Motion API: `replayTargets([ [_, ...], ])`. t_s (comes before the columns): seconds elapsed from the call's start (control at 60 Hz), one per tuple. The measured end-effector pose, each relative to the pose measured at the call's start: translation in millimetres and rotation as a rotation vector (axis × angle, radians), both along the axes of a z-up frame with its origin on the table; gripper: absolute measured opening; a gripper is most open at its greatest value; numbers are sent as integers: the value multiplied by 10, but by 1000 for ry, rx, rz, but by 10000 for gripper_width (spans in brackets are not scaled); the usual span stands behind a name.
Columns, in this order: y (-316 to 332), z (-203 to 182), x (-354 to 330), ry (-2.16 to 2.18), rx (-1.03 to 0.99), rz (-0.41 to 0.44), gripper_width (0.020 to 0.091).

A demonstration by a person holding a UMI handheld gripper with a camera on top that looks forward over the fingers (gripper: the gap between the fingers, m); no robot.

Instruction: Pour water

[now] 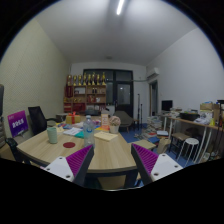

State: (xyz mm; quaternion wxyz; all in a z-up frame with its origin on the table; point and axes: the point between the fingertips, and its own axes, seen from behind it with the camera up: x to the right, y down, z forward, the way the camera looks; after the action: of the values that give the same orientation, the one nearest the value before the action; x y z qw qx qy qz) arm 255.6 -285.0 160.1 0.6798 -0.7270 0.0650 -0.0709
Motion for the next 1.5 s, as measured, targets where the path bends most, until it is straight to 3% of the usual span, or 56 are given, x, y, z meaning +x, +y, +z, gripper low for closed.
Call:
replayTargets([
  [0.367, 119, 14, -72, -48, 23, 15, 834],
  [0.683, 1288, -11, -909, -102, 59, 152, 837],
  [0.917, 2463, 104, -897, -94, 89, 56, 831],
  [1.417, 3910, -431, -732, -46, 18, 32, 835],
  [1.467, 3997, -471, -732, -53, 7, 31, 823],
  [1.5, 4067, -532, -758, -48, -5, 31, 748],
])
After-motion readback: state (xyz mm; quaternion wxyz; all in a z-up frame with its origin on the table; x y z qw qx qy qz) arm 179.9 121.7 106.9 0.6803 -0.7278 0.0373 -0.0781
